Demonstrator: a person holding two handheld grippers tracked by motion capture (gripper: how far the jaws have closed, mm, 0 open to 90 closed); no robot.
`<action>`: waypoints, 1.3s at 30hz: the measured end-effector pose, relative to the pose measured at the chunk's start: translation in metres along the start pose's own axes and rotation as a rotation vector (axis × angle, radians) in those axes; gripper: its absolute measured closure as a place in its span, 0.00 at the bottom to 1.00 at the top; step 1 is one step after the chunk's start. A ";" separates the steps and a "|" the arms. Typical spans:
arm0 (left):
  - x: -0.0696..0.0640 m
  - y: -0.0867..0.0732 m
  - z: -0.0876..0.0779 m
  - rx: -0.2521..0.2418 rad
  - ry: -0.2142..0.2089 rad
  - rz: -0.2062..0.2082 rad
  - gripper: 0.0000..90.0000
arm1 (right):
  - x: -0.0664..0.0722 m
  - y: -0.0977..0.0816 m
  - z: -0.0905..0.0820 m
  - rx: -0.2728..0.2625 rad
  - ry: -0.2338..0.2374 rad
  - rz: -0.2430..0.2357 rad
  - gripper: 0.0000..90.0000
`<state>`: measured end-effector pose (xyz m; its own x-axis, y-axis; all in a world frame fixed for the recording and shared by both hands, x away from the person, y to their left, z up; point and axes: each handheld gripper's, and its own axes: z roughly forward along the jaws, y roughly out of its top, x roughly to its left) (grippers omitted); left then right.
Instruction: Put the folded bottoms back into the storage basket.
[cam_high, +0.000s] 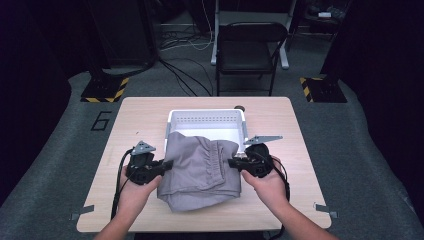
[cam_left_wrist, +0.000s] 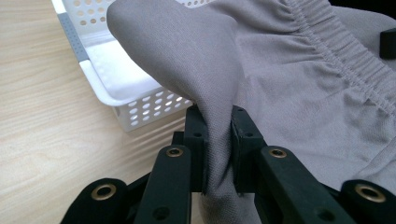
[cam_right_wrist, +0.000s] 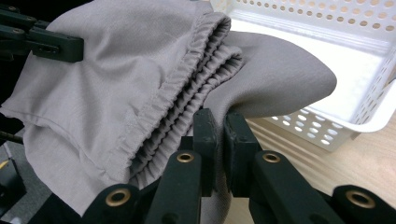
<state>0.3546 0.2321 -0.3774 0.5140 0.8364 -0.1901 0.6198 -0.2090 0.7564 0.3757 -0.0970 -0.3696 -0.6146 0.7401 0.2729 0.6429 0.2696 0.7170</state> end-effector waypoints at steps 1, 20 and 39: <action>0.000 0.002 0.000 0.001 -0.004 -0.006 0.88 | -0.002 0.001 0.000 -0.003 0.001 -0.005 0.94; 0.007 0.035 0.010 0.005 -0.020 -0.015 0.88 | -0.012 0.026 -0.004 0.023 -0.037 -0.009 0.94; 0.011 0.052 0.012 0.005 -0.025 -0.010 0.88 | -0.014 0.046 -0.008 0.035 -0.053 -0.005 0.94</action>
<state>0.3998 0.2248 -0.3473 0.5225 0.8256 -0.2128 0.6276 -0.2035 0.7515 0.4106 -0.1001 -0.3356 -0.5933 0.7700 0.2346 0.6562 0.2938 0.6950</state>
